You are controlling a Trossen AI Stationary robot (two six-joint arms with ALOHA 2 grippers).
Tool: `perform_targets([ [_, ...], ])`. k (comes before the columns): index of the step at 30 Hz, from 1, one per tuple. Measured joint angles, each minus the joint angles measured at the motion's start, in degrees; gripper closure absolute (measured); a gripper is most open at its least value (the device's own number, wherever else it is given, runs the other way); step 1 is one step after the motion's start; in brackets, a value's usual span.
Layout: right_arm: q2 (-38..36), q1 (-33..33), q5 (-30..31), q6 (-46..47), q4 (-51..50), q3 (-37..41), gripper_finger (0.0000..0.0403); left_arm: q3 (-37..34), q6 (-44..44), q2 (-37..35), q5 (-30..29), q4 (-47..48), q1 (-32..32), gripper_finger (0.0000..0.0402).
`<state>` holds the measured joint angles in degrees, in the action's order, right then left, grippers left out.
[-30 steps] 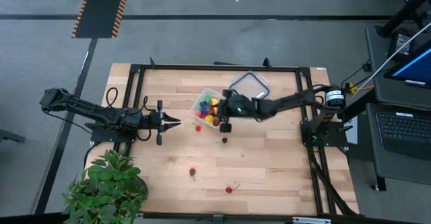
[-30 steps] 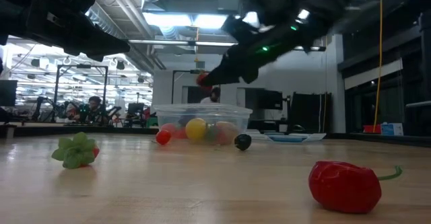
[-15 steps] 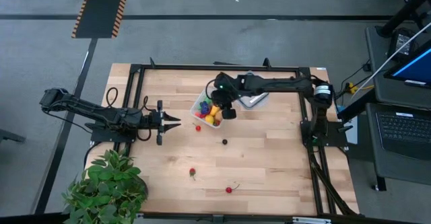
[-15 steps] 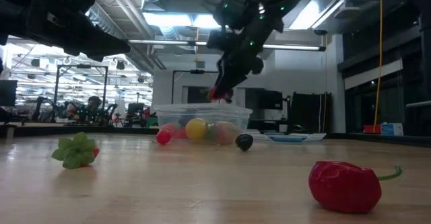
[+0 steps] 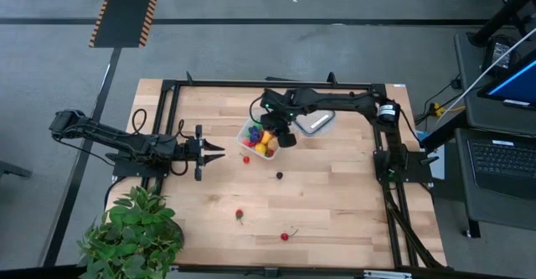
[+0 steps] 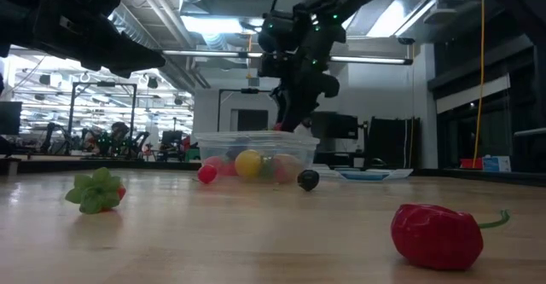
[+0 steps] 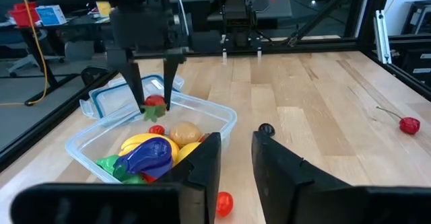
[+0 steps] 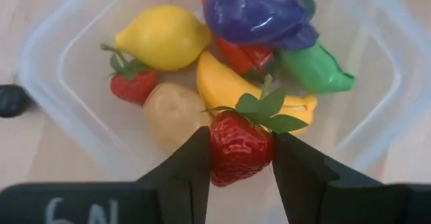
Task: Pick and placing Produce into tupperware
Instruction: Put the top red strawberry into the transparent container, then put the red strawberry into the transparent container
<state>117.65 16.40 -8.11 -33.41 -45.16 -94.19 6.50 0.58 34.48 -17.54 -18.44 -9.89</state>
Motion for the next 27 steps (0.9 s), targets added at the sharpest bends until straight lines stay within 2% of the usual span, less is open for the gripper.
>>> perform_targets([
  [8,4.1,0.0,0.0,-0.1,0.8,-0.1,0.0271,0.0,0.0,0.0,0.0,0.0,0.0,0.0340],
  [14,4.2,0.0,0.8,0.9,2.3,-0.1,0.0271,0.0,0.0,0.0,0.0,0.0,0.0,0.0348],
  [21,4.0,0.0,1.0,4.8,2.5,-1.7,0.0202,0.0,0.0,0.0,0.0,0.0,0.0,0.0351],
  [24,4.0,0.0,1.0,4.9,1.0,-3.1,0.0205,0.0,0.0,0.0,0.0,0.0,0.0,0.0344],
  [27,4.0,0.0,1.0,4.9,-1.6,-5.5,0.0226,0.0,0.0,0.0,0.0,0.0,0.0,0.0338],
])
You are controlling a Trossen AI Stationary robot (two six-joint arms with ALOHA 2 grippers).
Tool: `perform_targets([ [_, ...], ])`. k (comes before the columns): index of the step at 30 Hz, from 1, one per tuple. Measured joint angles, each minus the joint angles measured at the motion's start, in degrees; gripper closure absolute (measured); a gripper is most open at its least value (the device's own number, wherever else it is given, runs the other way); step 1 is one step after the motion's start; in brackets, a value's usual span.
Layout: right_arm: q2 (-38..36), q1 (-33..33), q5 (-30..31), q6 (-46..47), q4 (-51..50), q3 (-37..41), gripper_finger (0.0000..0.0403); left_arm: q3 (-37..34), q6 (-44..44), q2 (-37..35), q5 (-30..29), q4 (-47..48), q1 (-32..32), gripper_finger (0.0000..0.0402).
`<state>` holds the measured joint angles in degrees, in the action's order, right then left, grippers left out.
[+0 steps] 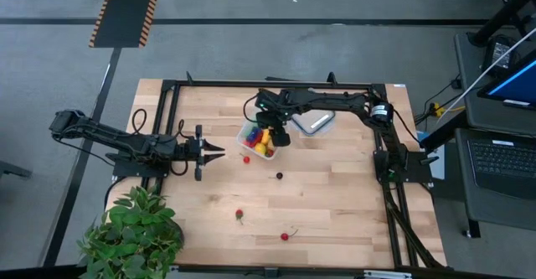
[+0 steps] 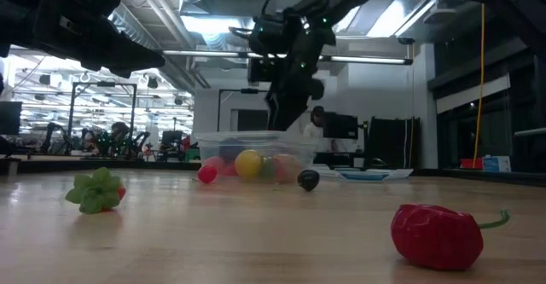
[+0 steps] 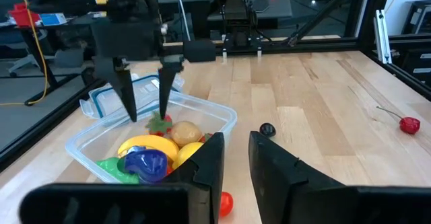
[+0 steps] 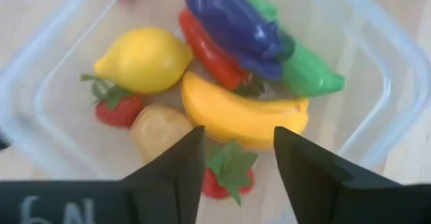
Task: Pick and placing Produce into tupperware
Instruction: Put the red strawberry into the transparent container
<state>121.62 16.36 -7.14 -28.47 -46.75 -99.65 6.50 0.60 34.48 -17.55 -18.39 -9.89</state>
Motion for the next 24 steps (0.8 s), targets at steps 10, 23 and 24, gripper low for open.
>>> perform_targets([
  [10,-0.1,-0.9,0.1,2.9,-15.5,-13.4,0.0320,0.0,0.0,0.0,0.0,0.0,0.0,0.0320],
  [23,-0.2,-3.9,0.1,4.2,-22.1,-18.0,0.0398,0.0,-0.1,0.0,0.0,0.0,0.0,0.0326],
  [24,-0.2,-4.2,0.1,4.4,-22.0,-18.0,0.0397,0.0,-0.1,0.0,0.0,0.0,0.0,0.0328],
])
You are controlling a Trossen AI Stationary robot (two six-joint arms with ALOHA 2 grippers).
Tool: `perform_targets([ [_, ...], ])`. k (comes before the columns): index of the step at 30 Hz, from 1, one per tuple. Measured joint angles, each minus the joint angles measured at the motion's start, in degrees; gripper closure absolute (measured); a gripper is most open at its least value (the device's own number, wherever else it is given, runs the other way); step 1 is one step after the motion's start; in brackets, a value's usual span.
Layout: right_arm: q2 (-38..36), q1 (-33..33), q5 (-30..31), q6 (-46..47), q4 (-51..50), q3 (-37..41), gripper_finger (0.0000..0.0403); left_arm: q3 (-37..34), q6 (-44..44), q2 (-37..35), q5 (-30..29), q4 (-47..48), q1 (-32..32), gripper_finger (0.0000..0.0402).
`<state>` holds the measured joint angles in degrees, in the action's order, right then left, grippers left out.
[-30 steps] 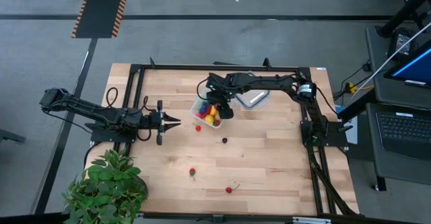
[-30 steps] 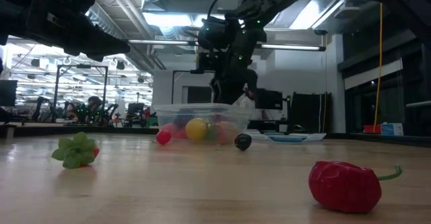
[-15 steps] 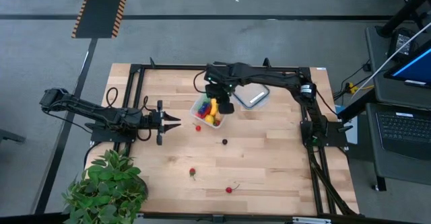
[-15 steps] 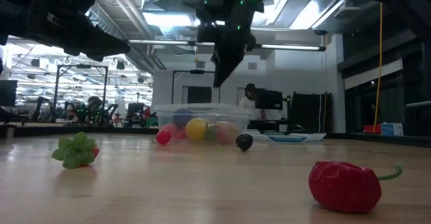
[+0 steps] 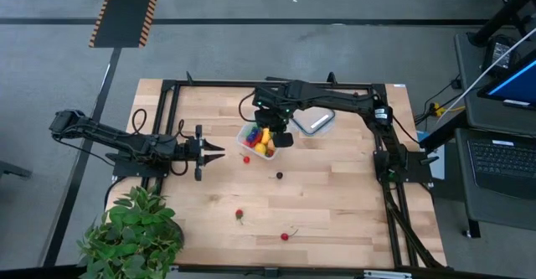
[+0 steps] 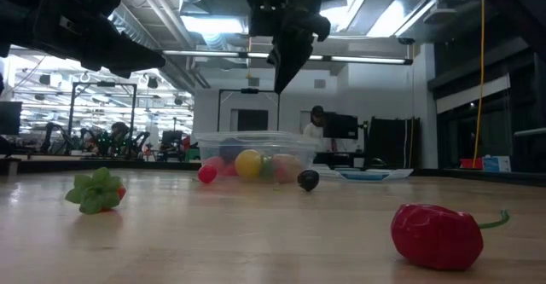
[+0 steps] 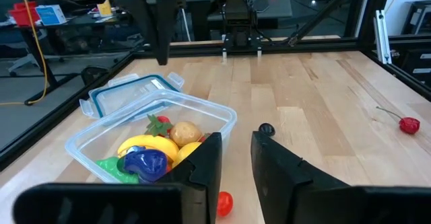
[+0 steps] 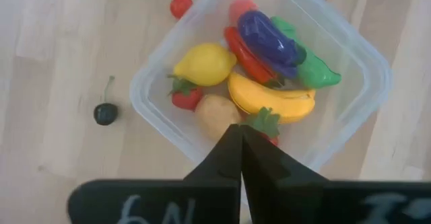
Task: Pick and placing Produce into tupperware
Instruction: Put the red strawberry into the transparent container
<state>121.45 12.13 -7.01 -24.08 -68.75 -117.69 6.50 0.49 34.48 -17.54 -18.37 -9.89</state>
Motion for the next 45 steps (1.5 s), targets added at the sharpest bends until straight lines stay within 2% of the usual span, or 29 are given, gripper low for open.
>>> perform_targets([
  [16,-0.5,-4.2,-0.3,2.7,-0.4,0.0,0.0401,0.0,-0.4,0.0,0.0,0.0,0.0,0.0361],
  [23,-1.0,-4.6,-5.1,2.4,0.9,0.0,0.0402,0.0,-0.4,0.0,0.0,0.0,0.0,0.0372],
  [30,-4.6,-4.4,-6.5,4.7,2.1,2.2,0.0402,0.0,-1.8,0.0,0.0,0.4,0.0,0.0380],
  [35,-13.0,-5.2,-6.9,6.9,10.5,13.3,0.0402,0.0,-1.8,0.0,0.0,1.8,0.0,0.0386],
  [45,-37.5,-5.9,-8.1,12.1,46.8,51.1,0.0398,0.0,-1.9,0.0,0.0,2.3,0.0,0.0399],
])
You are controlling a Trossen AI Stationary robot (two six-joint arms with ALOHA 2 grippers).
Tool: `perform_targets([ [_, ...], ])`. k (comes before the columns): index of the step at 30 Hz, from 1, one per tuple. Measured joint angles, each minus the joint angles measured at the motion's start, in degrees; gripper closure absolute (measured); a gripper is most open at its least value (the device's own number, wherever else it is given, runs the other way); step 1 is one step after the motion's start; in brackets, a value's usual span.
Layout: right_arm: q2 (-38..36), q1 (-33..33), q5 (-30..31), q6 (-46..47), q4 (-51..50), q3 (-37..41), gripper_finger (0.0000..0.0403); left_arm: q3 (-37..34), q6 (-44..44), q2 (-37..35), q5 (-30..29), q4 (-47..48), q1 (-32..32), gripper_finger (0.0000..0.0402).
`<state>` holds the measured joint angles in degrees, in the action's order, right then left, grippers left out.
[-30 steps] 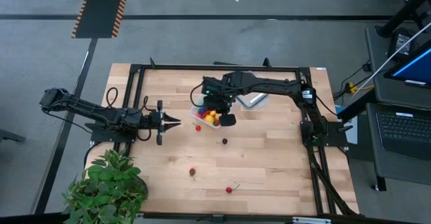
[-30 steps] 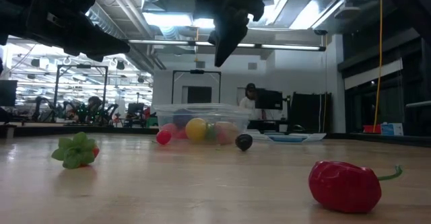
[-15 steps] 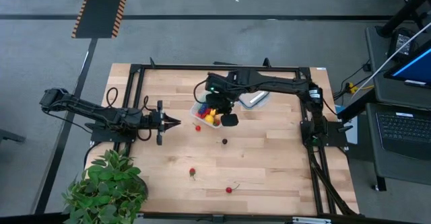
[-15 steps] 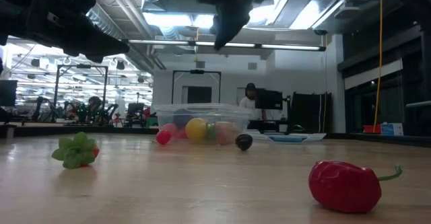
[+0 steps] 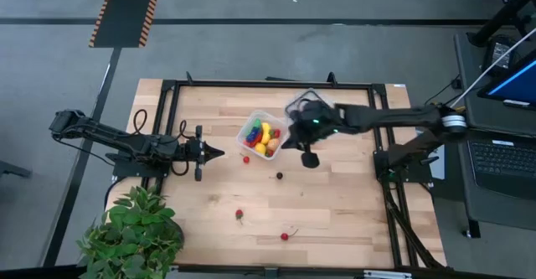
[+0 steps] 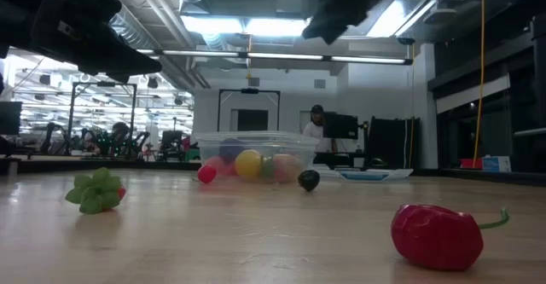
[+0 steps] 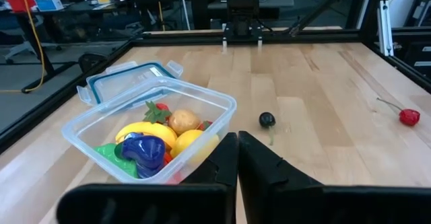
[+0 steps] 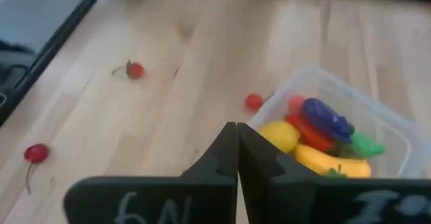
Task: Pick and placing Produce into tupperware
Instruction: Put the red strawberry into the transparent container
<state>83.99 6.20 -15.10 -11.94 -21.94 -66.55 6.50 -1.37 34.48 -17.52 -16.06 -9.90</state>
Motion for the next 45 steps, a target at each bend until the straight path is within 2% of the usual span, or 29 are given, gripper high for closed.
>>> perform_targets([
  [8,-11.3,0.5,0.4,1.4,31.7,25.7,0.0400,0.0,0.0,0.0,0.0,0.0,0.0,0.0394],
  [13,-12.6,0.5,0.4,2.6,51.3,37.0,0.0398,0.0,0.0,0.0,0.0,-0.3,0.0,0.0382],
  [16,-12.5,0.5,0.4,2.9,58.0,41.1,0.0400,0.0,0.0,0.0,0.1,-0.3,0.0,0.0377],
  [20,-12.5,0.5,0.4,3.9,60.9,43.5,0.0395,0.0,-1.9,0.0,0.3,-0.7,0.0,0.0375],
  [27,-12.5,0.5,0.4,4.1,60.4,43.6,0.0390,0.0,-5.7,0.0,2.0,0.0,0.0,0.0385],
  [33,-12.5,0.5,0.4,4.0,60.0,43.6,0.0398,0.2,-8.6,0.0,1.9,0.6,0.0,0.0361],
  [39,-12.5,0.5,0.4,4.0,59.8,43.6,0.0388,6.5,-9.1,2.0,1.3,11.1,0.0,0.0339],
  [45,-12.5,0.5,0.4,4.0,59.4,43.6,0.0391,11.1,-7.3,7.5,1.1,14.4,0.0,0.0340],
])
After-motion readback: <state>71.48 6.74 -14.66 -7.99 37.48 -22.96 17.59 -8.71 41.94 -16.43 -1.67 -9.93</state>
